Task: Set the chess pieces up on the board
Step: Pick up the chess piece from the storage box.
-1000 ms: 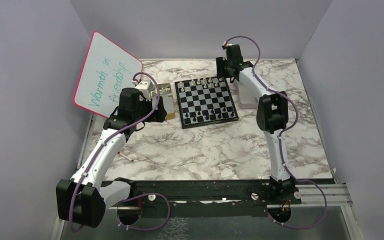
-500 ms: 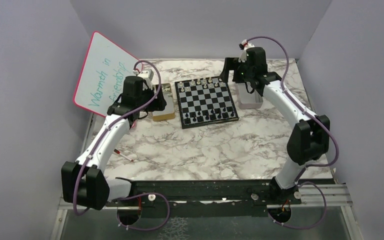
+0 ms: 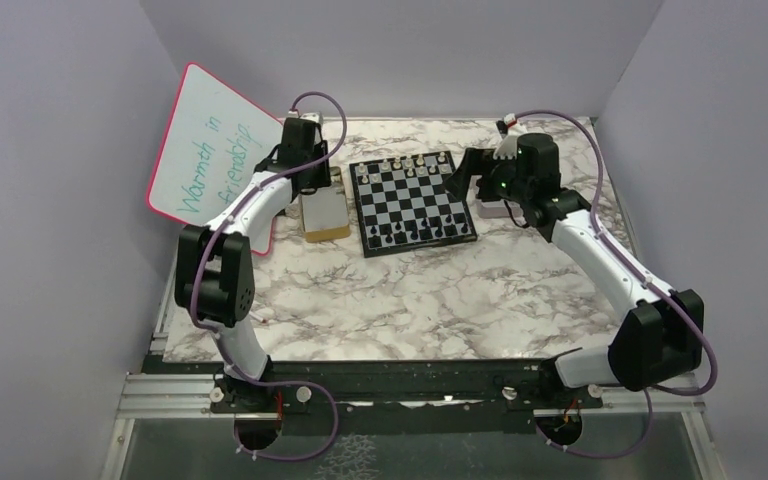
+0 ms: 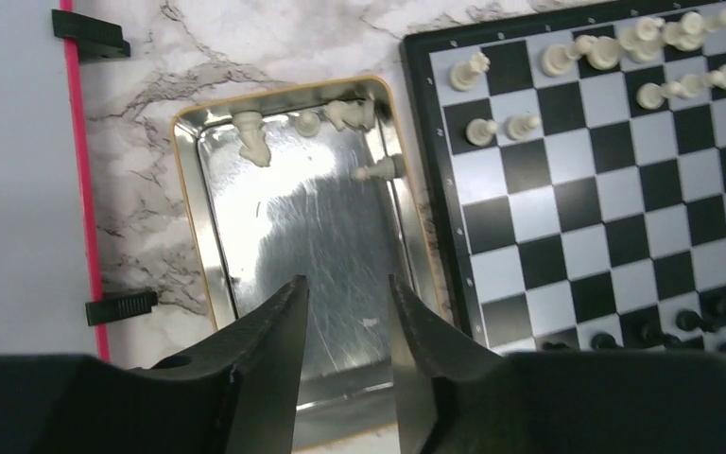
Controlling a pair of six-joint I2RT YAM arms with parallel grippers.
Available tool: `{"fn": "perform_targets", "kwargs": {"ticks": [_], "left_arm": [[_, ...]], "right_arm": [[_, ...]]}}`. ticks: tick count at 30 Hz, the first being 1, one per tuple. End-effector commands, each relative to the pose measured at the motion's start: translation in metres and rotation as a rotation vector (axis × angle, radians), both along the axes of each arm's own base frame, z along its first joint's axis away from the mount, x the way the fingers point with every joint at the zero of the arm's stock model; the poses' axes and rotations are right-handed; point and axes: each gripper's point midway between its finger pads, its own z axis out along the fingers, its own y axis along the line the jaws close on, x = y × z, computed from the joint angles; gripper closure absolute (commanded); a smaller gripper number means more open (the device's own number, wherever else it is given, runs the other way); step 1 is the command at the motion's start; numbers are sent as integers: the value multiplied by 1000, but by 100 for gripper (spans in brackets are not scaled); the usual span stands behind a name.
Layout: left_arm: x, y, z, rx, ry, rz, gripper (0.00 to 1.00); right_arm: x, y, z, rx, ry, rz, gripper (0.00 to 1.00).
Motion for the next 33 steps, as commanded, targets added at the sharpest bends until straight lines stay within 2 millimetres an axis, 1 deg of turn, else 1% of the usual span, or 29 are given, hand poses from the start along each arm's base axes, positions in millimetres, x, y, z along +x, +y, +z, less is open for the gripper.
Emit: {"fn": "perform_targets", "kwargs": {"ticks": [1,3,5,7,9,13,16,22,24,27,33], "left_arm": [[45,18,3,90,-86,118,66],[59,17,3,74,-119,139,69],[68,17,0,57,-152,169,69],[75,17,-5,51,-175,188,69],[80,16,-15,45,-177,195,69],[88,11,-36,22,-161,195,68],[88,8,-54,19,-132,190,69],[97,3,-76,35,-117,150,69],[99,8,-83,60,-104,167,69],[100,14,-87,85,-112,195,69],[109,16,-91,105,-114,200,69]], "right_arm": [[-11,12,39,97,-97,69,0],[-20,15,45,117,-103,99,0],[-27,16,56,136,-123,112,0],[-31,15,64,152,-145,112,0],[-34,15,69,158,-159,117,0],[-36,11,66,141,-166,103,0],[-33,12,62,142,-160,101,0],[-32,16,58,148,-146,123,0],[-31,15,55,142,-142,116,0],[-31,17,53,147,-131,125,0],[-36,24,59,190,-126,159,0]]}}
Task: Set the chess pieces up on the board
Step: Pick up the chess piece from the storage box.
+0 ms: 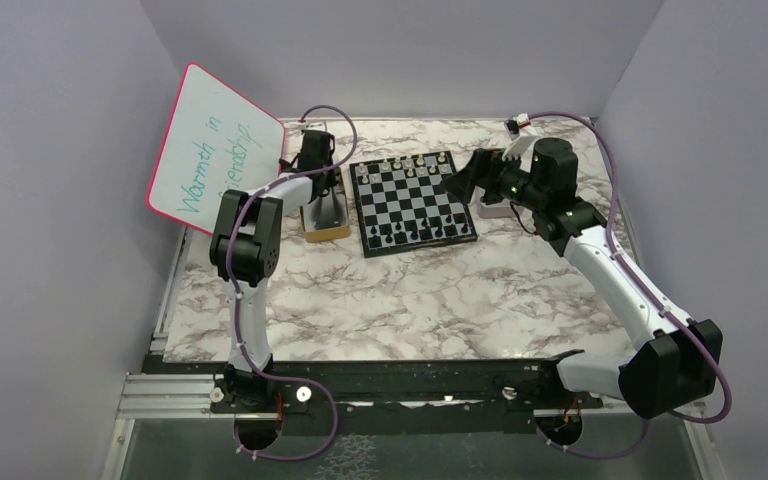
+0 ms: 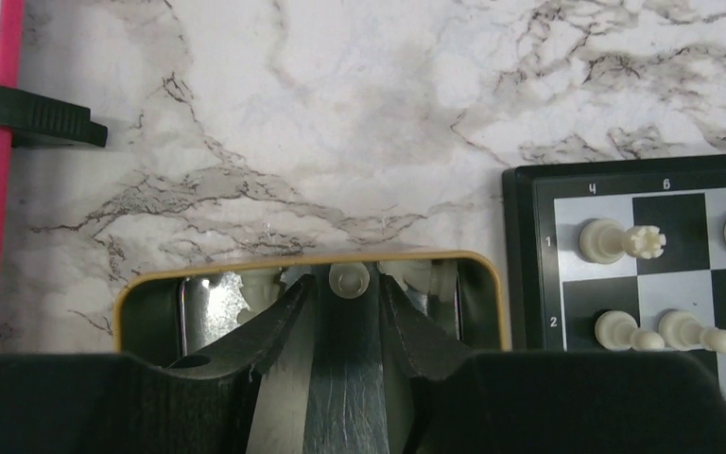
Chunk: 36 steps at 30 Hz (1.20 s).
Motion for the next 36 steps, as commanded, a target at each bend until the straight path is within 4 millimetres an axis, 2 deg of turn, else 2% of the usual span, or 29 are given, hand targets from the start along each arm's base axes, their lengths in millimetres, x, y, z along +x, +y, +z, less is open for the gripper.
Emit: {"fn": "perform_targets", "kwargs": {"ticks": [1,5,12,18,21,24,30,36], "left_arm": [[23,5,14,35,-63,27,69],[27,1,11,34,-64,4,70],[25,-2,2,34,-41,-14,82],[19,1,7,47,-27,-12,90],[12,2,14,42,-25,-15,90],[6,3,23,41,-25,-17,90],[-4,2,55,29,-44,-27,90],[-15,-20,94,-5,-90,-90,90]], "right_arm": [[-3,7,7,44,-17,43,0],[-3,6,3,37,-10,36,0],[2,1,-1,4,-12,8,0],[4,2,-4,0,-20,17,0],[15,-12,-17,-72,-8,-63,0],[18,-18,-18,-98,-8,-98,0],[12,-14,-14,-62,-24,-71,0],[8,-13,-13,-57,-19,-64,0]]}}
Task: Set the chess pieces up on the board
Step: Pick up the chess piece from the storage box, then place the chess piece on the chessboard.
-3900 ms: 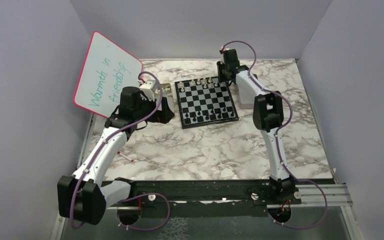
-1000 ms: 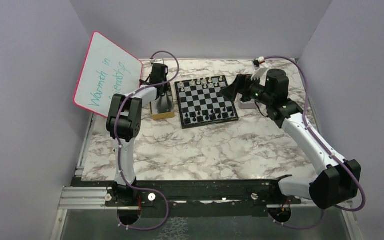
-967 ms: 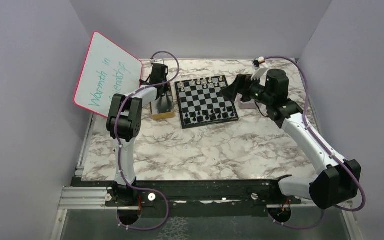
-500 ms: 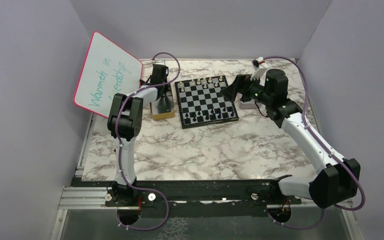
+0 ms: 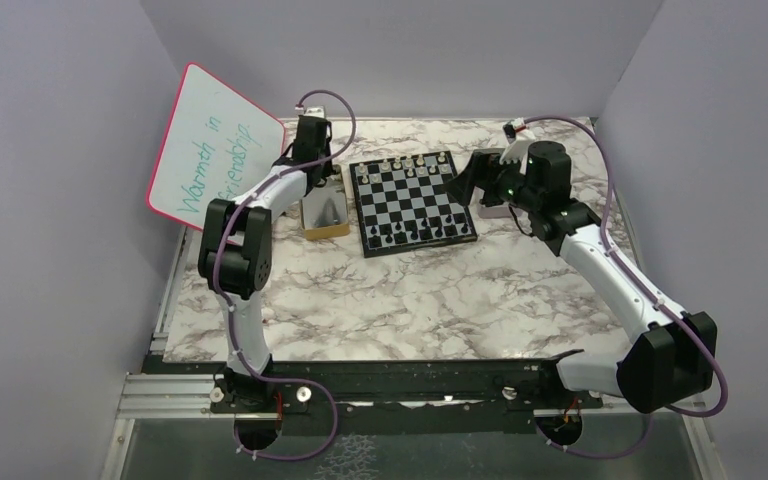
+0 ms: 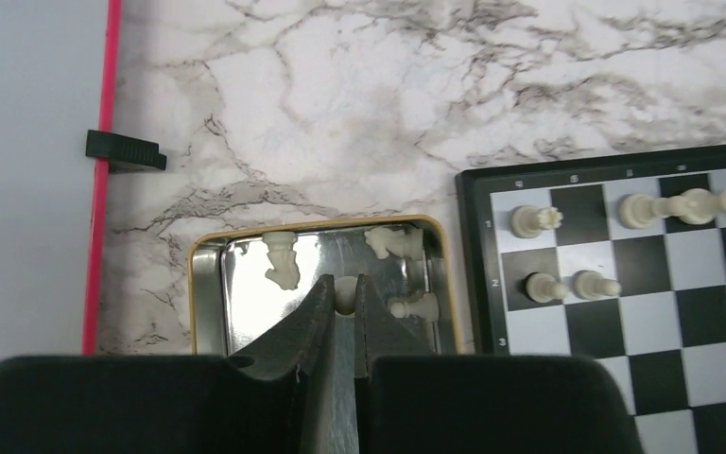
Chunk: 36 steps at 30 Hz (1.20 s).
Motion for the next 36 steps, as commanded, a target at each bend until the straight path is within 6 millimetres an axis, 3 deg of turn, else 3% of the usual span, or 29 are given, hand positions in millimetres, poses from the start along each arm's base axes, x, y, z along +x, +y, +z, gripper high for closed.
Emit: {"fn": "perform_targets", "kwargs": {"ticks": [1,8,21,30,36], "left_arm": [[-11,-26,50,-33,-63,-76,90],[-23,-77,74,-92,-88,-191,90],[-22,-169,47,-118,-63,-339,89],[-5,-199,22,-135,-76,-365,88],[2,-201,-2,-113,-77,-357,88]], "right_arm": [[-3,-3,11,9,-37,-6,0],[-6,-7,18,16,-55,-26,0],[-6,-10,14,15,-59,-47,0],[-4,-13,14,3,-64,-62,0],[-4,-12,12,2,-62,-56,0]]}}
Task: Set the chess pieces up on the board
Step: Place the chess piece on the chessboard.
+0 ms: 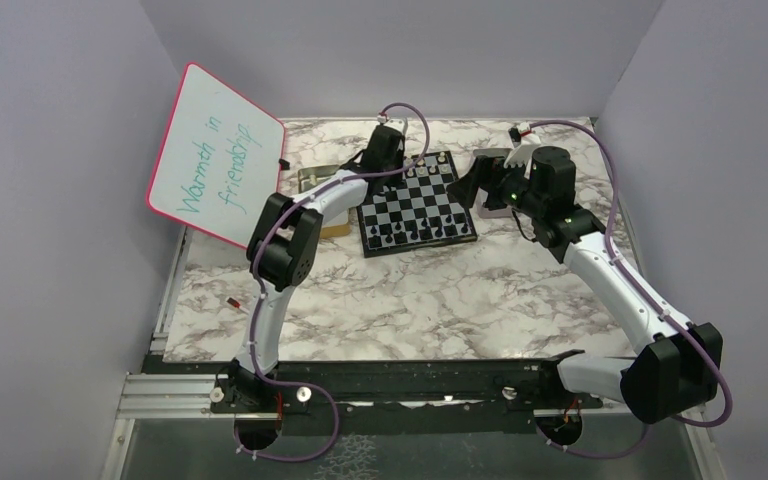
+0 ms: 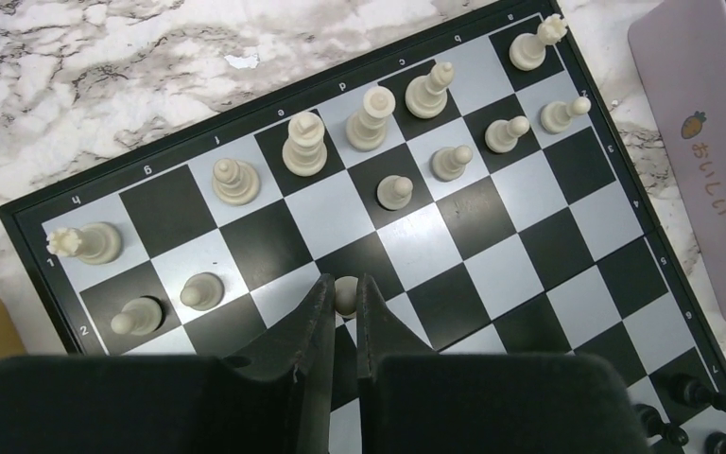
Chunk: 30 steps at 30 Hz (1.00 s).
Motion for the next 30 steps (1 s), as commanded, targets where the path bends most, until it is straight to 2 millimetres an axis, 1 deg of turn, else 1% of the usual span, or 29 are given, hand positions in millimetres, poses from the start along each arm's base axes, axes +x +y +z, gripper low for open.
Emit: {"fn": "perform_targets", "kwargs": {"ticks": [1,5,19,30], "left_arm": [[15,-10,2,-25,-59,-1,88],[17,-10,-8,-16,-58,2,88],[24,2,-23,81,-85,13,85],[29,-4,-28,71,-82,2,85]], "right_arm": [[2,-4,9,2,-44,-21,0],[2,-5,10,0,-45,-22,0],[5,-6,5,-2,-33,-35,0],[7,-5,2,0,-26,-35,0]]}}
